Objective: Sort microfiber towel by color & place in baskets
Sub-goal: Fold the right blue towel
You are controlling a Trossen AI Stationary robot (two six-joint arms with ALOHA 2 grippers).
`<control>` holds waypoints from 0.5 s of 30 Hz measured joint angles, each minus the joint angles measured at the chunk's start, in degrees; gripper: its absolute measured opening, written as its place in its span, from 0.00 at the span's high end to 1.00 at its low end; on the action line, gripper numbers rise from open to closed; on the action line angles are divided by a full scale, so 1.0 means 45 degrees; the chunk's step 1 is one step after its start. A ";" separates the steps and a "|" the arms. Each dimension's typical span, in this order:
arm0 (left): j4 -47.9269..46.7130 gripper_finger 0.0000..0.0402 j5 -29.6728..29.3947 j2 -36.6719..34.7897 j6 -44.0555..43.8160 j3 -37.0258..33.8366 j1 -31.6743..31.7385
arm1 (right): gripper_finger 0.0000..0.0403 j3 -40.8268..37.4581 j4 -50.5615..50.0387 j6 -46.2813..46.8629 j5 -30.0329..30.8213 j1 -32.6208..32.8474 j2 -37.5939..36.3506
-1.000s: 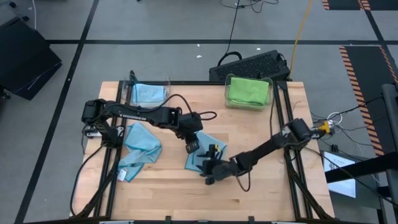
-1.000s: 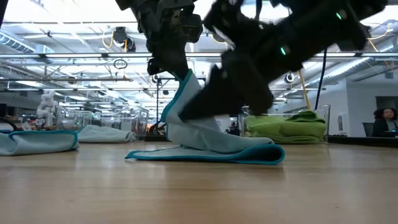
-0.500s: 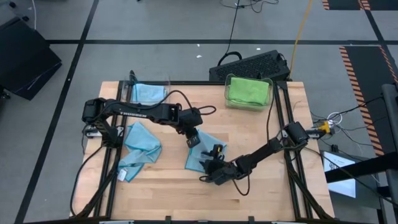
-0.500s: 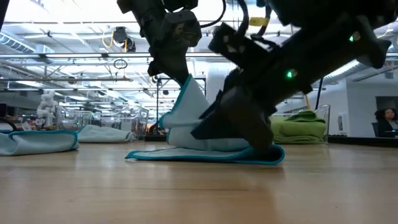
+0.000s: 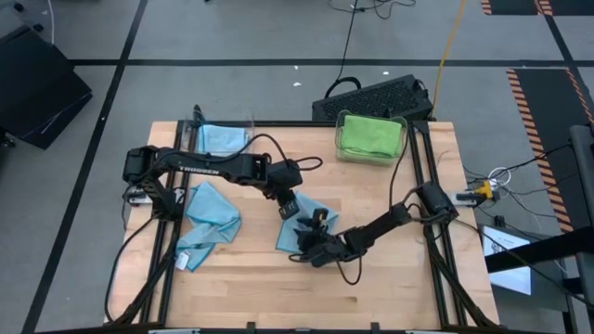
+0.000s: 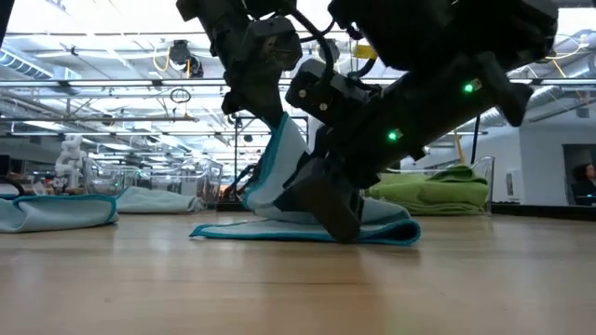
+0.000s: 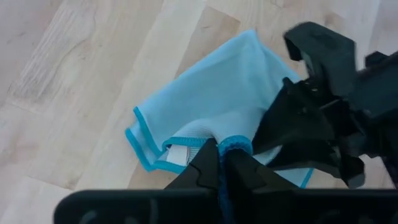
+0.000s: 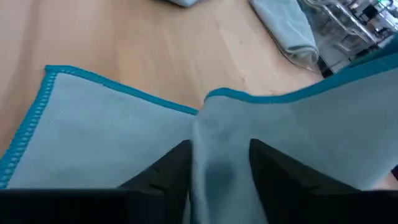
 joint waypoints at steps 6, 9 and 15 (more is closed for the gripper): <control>0.0010 0.99 -0.0005 0.0000 0.0010 0.0000 0.0005 | 0.90 0.0000 -0.0634 0.1305 -0.0638 -0.0143 -0.0019; 0.0010 0.98 -0.0005 0.0000 -0.0005 0.0000 0.0000 | 0.98 -0.0010 -0.0836 0.1715 -0.0767 -0.0189 -0.0131; -0.0320 0.99 0.0022 0.0000 0.0005 0.0000 0.0005 | 0.99 -0.0015 -0.1416 0.3010 -0.1206 -0.0160 -0.1114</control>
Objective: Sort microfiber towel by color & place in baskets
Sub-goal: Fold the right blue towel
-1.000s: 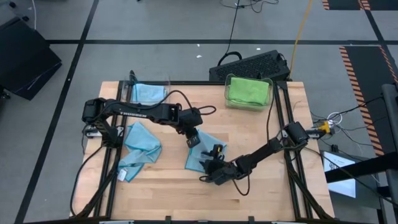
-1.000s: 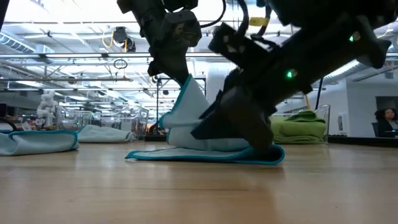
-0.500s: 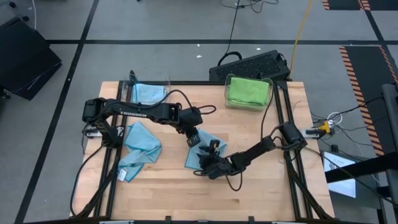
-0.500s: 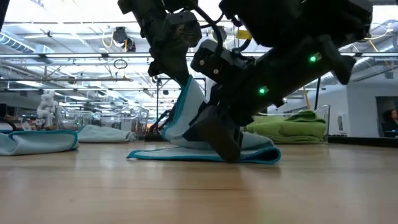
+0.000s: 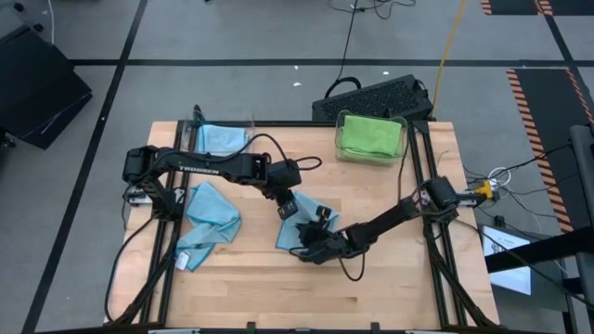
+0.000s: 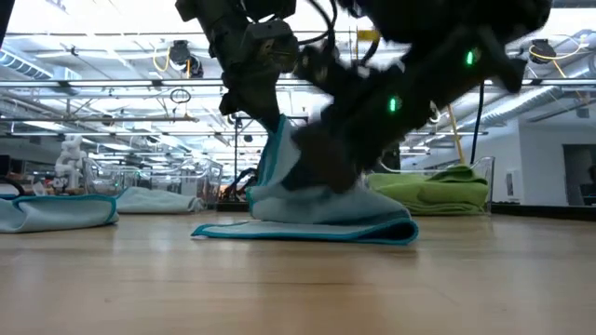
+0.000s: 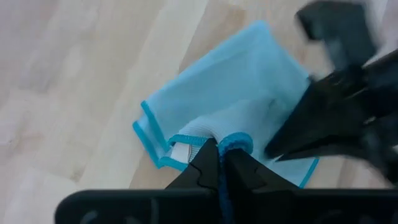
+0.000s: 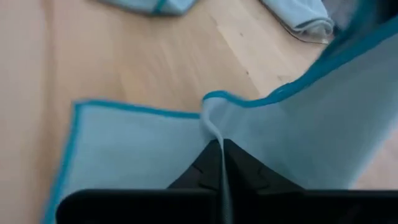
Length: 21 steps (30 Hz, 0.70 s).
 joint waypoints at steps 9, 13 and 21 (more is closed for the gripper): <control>-0.1505 0.98 0.1577 -0.0586 -0.0098 -0.0005 -0.0347 | 0.99 -0.0064 -0.3507 0.1557 -0.3260 0.0264 -0.3196; -0.1165 0.98 0.1800 -0.0996 -0.0711 0.0000 -0.0749 | 1.00 -0.0783 -0.4461 0.1474 -0.4902 0.0194 -0.4888; -0.0554 0.99 0.1367 -0.1081 -0.1347 0.0005 -0.1802 | 1.00 -0.4026 -0.3404 0.1978 -0.8461 -0.0651 -0.8079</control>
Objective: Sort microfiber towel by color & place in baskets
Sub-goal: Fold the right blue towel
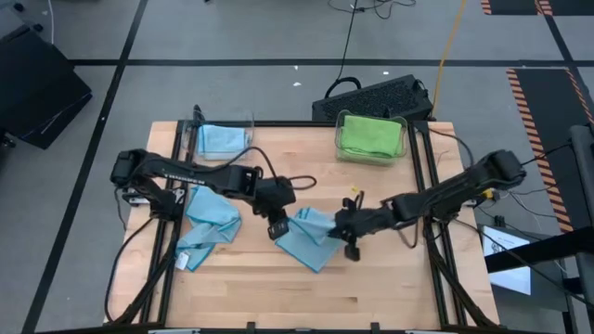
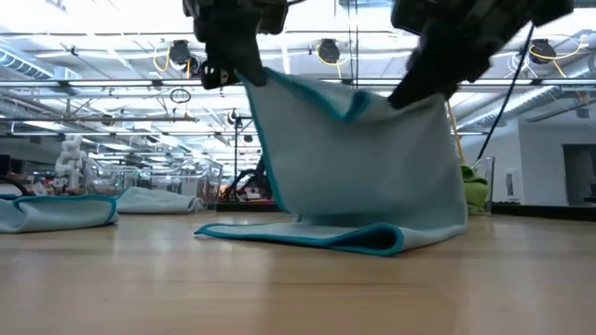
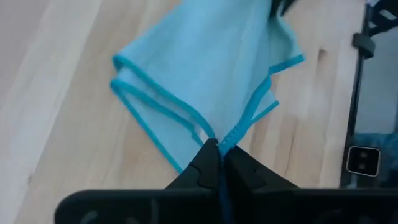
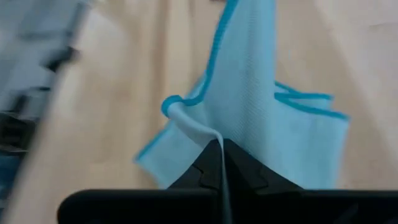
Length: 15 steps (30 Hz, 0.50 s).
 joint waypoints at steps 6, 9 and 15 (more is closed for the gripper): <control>0.0889 0.98 -0.1420 0.0372 0.1183 0.0000 -0.0467 | 1.00 -0.2632 0.4148 0.1714 -0.1683 -0.0241 -0.1214; 0.1118 0.99 -0.2326 0.0396 0.1484 -0.0005 -0.0414 | 1.00 -0.3348 0.5863 0.2622 -0.1695 -0.0201 -0.1237; 0.2315 0.98 -0.4284 0.0299 0.2447 -0.0010 0.0132 | 1.00 -0.3722 0.6355 0.3195 -0.0820 -0.0230 -0.1328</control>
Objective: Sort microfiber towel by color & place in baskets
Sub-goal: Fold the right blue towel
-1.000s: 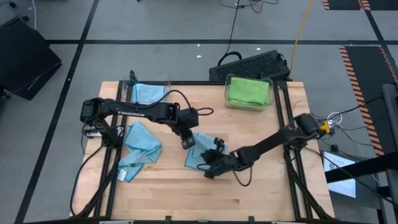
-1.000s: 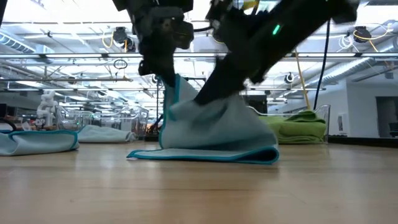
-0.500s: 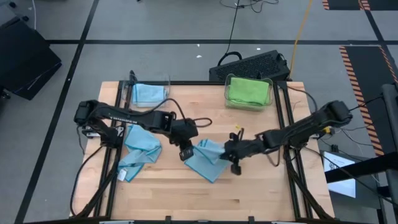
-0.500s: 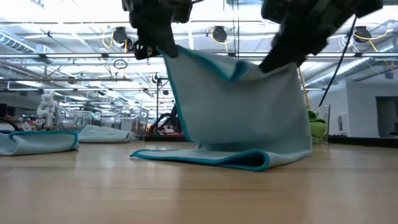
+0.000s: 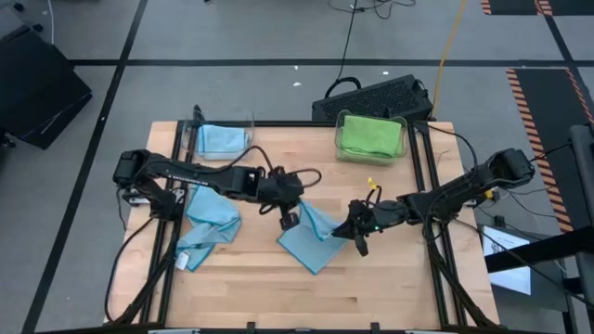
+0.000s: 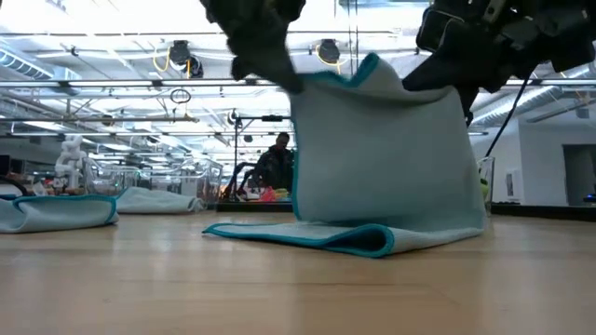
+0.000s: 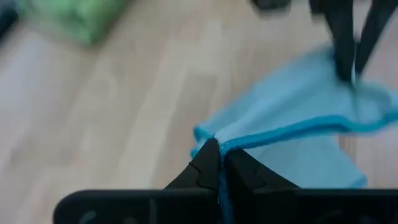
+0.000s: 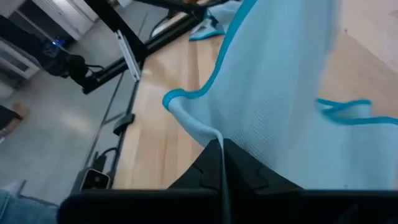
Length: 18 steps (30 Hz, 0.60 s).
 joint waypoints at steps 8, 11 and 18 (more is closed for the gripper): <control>0.2923 0.97 0.0056 0.0067 0.1807 -0.0005 0.0798 | 1.00 -0.0009 -0.0435 0.0040 0.0001 -0.0280 -0.0249; 0.2910 0.99 0.0146 0.0122 0.1928 -0.0015 0.0976 | 1.00 -0.0011 -0.1487 -0.0021 0.0022 -0.0393 -0.0815; 0.2590 0.98 0.0506 0.0277 0.2135 -0.0015 0.1067 | 1.00 -0.0024 -0.3002 0.0027 -0.0636 -0.0814 -0.1968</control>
